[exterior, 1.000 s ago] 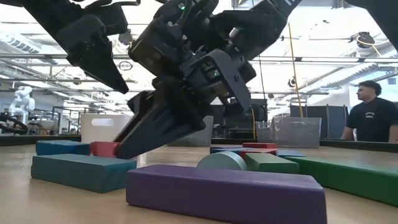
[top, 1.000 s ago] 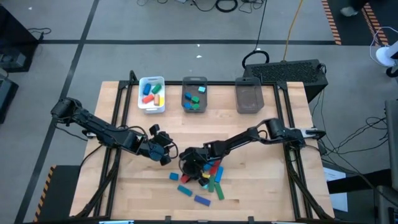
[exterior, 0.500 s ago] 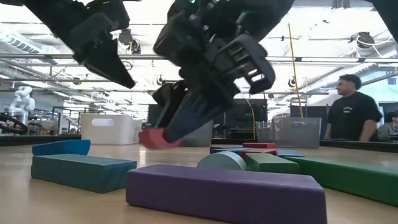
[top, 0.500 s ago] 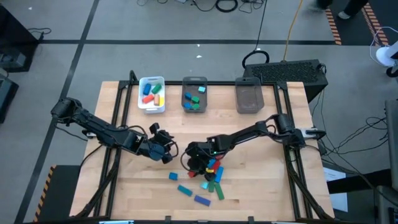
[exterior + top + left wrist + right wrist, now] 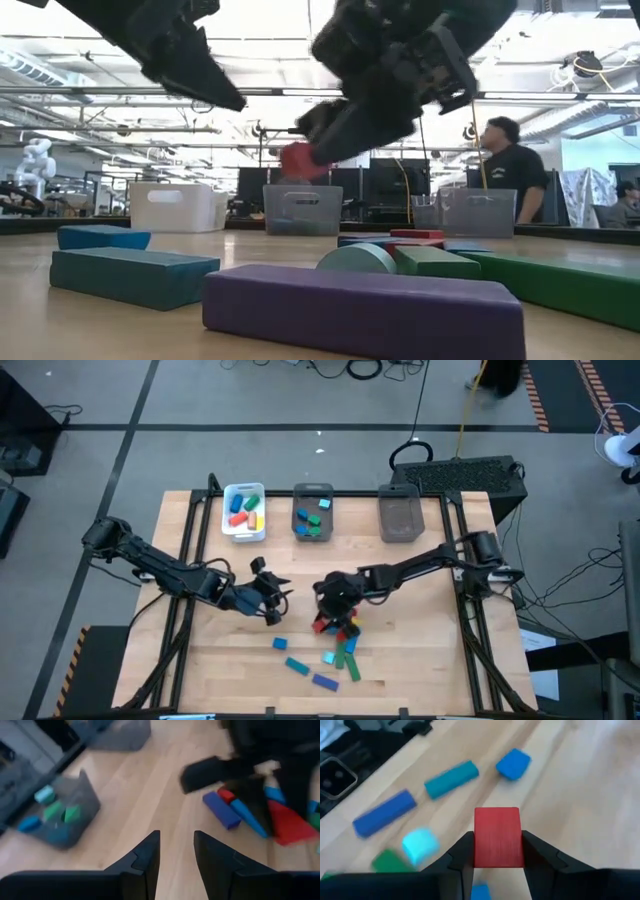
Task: Sort blocks by size
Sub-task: Put the red half circle block into the left black bin
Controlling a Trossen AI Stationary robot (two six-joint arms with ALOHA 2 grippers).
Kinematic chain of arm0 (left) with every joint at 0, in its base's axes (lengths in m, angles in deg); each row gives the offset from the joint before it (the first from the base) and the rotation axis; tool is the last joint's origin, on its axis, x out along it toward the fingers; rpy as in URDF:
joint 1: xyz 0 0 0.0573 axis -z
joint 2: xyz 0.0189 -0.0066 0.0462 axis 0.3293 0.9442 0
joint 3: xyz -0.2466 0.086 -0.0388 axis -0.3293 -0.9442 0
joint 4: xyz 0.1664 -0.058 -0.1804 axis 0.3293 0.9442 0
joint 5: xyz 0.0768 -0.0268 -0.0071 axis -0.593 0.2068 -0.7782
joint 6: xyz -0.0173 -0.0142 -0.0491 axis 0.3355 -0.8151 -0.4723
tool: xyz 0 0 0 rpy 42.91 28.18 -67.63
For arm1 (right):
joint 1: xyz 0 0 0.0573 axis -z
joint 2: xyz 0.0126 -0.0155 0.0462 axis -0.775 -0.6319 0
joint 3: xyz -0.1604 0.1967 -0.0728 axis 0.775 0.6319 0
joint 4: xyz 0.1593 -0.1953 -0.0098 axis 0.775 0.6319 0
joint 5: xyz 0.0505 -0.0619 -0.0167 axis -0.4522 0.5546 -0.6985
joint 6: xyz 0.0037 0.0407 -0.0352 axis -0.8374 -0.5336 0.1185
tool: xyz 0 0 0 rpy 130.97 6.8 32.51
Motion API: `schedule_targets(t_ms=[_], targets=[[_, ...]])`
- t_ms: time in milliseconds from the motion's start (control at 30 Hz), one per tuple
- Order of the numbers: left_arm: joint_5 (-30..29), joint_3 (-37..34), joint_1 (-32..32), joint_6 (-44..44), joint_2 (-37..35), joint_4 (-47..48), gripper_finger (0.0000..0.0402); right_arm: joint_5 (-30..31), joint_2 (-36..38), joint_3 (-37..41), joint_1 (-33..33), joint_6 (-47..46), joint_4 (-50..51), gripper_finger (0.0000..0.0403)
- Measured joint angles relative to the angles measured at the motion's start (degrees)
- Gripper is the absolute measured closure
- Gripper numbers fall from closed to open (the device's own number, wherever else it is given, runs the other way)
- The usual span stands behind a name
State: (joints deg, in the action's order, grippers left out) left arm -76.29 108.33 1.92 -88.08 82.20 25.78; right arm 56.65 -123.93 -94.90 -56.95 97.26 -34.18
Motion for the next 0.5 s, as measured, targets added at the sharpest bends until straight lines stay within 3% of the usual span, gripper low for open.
schedule_targets(t_ms=[300,500], targets=[[1.36,-0.01,0.0,16.85,1.06,-10.66,0.0278,-0.32,8.11,11.94,4.62,-5.14,-12.81,0.0285],[4.38,-0.09,0.0,27.82,3.68,-15.26,0.0278,-0.43,9.46,14.34,6.83,-7.2,-16.95,0.0285]])
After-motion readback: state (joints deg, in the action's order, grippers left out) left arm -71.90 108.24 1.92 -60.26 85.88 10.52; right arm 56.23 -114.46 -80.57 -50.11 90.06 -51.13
